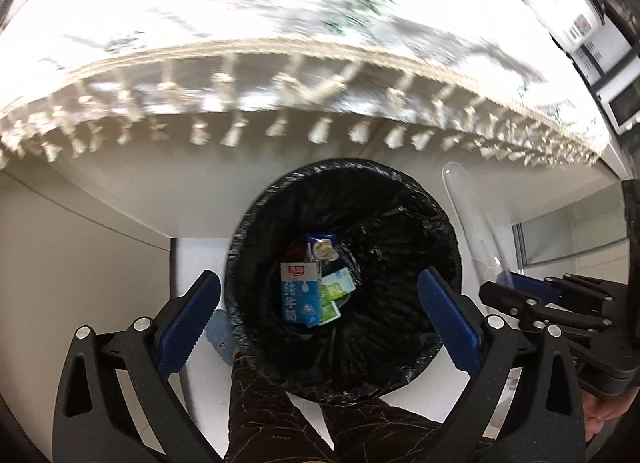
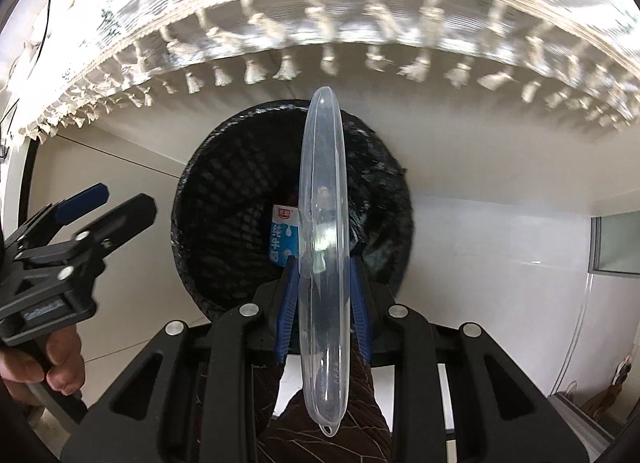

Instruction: Collect trash

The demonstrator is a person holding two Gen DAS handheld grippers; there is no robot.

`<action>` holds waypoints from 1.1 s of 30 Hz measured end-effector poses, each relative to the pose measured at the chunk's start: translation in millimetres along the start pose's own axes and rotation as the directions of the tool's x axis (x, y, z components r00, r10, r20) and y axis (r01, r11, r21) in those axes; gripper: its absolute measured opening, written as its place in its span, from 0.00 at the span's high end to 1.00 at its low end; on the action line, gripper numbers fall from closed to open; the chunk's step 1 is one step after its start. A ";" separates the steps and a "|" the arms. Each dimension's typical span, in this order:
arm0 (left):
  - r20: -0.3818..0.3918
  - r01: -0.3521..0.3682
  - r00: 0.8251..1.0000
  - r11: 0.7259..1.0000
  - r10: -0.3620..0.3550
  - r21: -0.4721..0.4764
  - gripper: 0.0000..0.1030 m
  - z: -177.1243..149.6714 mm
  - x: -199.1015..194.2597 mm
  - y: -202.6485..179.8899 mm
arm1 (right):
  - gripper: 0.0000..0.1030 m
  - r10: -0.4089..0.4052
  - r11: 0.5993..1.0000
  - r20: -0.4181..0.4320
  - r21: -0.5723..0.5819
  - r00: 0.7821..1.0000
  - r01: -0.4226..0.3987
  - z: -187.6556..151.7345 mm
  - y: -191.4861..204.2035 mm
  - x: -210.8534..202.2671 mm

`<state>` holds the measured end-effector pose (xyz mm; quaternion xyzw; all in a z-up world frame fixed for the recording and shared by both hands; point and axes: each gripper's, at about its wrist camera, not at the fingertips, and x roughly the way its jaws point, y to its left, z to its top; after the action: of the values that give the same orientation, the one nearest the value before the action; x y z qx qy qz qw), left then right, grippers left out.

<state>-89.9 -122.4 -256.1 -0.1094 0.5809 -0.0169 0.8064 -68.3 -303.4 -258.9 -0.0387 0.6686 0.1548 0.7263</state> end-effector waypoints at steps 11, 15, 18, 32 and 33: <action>0.034 -0.030 0.999 0.999 0.031 -0.041 0.06 1.9 -28.5 40.9 | 0.76 -0.013 0.999 -0.018 -0.044 1.000 0.012 15.2 34.8 22.8; 0.026 -0.047 0.999 0.998 0.048 -0.046 0.06 0.7 -32.3 55.9 | 0.76 -0.016 0.999 -0.032 -0.051 0.999 0.014 19.7 47.0 34.6; 0.018 -0.057 0.998 0.997 0.058 -0.045 0.06 -0.4 -33.0 66.7 | 0.76 -0.026 0.998 -0.039 -0.054 0.999 0.024 24.1 61.1 45.7; 0.002 -0.057 0.998 0.998 0.057 -0.018 0.06 3.3 -31.1 82.2 | 0.30 -0.082 0.996 0.057 -0.018 0.995 0.083 34.3 70.4 29.9; 0.004 -0.054 0.999 0.998 0.054 -0.016 0.06 4.1 -34.3 81.4 | 0.27 -0.083 0.996 0.066 -0.015 0.994 0.084 34.7 69.4 25.0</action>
<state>-105.3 -37.1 -238.8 -0.1002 0.5821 0.0096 0.8068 -52.8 -224.0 -269.4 -0.0681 0.6409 0.1314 0.7532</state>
